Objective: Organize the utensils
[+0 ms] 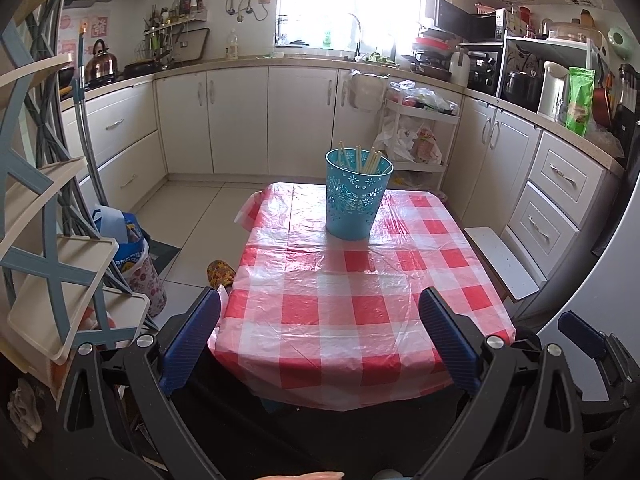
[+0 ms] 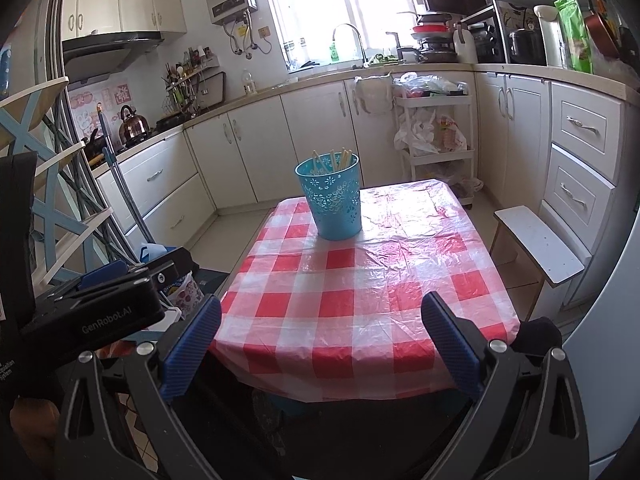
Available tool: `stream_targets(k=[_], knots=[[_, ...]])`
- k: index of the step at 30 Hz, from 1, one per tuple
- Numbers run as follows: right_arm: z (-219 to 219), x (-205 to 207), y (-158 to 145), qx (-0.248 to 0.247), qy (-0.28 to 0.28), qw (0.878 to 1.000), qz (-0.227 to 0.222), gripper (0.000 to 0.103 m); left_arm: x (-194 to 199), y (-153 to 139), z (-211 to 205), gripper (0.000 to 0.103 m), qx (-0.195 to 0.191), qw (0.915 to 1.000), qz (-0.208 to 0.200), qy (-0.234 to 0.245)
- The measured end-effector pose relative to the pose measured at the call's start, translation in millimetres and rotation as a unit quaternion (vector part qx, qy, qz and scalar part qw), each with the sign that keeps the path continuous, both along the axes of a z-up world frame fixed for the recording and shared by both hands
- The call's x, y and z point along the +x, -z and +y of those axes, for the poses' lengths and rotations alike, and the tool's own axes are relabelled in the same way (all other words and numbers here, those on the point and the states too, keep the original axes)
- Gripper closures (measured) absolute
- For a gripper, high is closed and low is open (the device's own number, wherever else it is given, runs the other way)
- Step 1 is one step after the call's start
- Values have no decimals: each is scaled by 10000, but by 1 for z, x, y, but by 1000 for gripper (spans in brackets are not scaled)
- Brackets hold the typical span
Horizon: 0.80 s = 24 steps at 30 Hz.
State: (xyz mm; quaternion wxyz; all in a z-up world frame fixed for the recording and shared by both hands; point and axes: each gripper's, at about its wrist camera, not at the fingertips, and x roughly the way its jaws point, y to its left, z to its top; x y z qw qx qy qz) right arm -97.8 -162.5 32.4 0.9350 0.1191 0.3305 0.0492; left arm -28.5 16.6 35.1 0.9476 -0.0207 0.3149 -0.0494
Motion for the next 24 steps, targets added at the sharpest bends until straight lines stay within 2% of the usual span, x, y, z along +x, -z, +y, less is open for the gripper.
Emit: stream_targets(k=[24], knots=[[3,-1,5,-7,-60,9999,91,7,-2,0,-2,8,0,10000,12,11]])
